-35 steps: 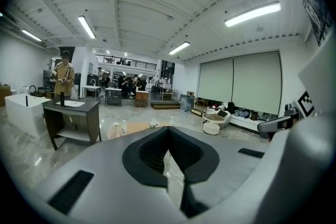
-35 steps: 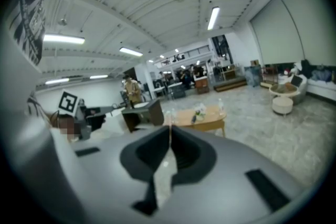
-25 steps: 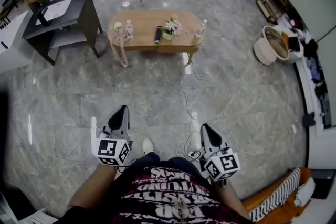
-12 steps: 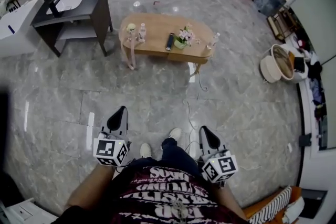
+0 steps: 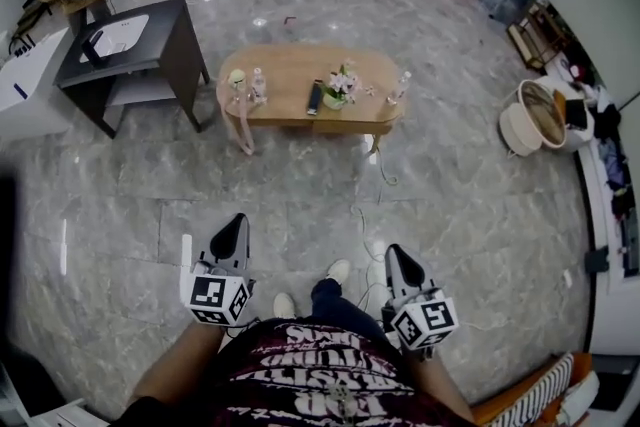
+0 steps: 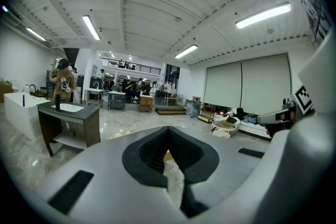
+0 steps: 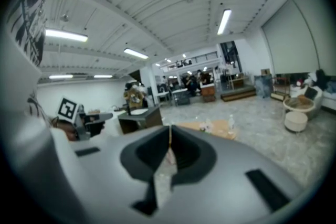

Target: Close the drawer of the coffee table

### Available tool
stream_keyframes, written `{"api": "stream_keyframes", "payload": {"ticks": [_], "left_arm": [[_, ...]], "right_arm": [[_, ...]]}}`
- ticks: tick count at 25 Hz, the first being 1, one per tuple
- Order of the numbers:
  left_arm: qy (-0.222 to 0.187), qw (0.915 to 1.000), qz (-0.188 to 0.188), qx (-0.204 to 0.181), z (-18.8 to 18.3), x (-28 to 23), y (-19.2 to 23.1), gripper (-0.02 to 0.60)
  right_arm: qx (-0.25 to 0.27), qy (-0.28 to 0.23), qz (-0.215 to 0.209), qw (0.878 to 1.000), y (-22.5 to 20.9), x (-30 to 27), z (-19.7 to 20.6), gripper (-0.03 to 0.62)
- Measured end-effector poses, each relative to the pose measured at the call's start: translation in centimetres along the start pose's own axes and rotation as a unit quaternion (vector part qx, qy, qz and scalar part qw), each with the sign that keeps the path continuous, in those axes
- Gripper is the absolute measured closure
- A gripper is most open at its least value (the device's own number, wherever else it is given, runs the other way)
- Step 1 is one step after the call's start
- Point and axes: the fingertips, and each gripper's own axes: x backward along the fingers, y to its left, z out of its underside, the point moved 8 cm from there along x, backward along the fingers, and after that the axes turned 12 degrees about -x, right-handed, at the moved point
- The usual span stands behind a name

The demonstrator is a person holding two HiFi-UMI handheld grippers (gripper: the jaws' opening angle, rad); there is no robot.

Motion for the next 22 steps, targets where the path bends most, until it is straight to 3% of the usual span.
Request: {"api": "stream_keyframes", "payload": {"ticks": [13,22], "left_arm": [[0.024,0.9990,0.037,0.002,-1.6,-13.1,-4.7,0.558],[0.024,0.9994,-0.023,-0.008,-5.3,-18.0,-5.5,0.558]], "right_arm": [[-0.024,0.008,0.033,0.999,-10.7,-4.0,-4.1,0.559],[-0.030,0.000,-0.016,0.999,-16.5,-7.3,-9.0,0.559]]}}
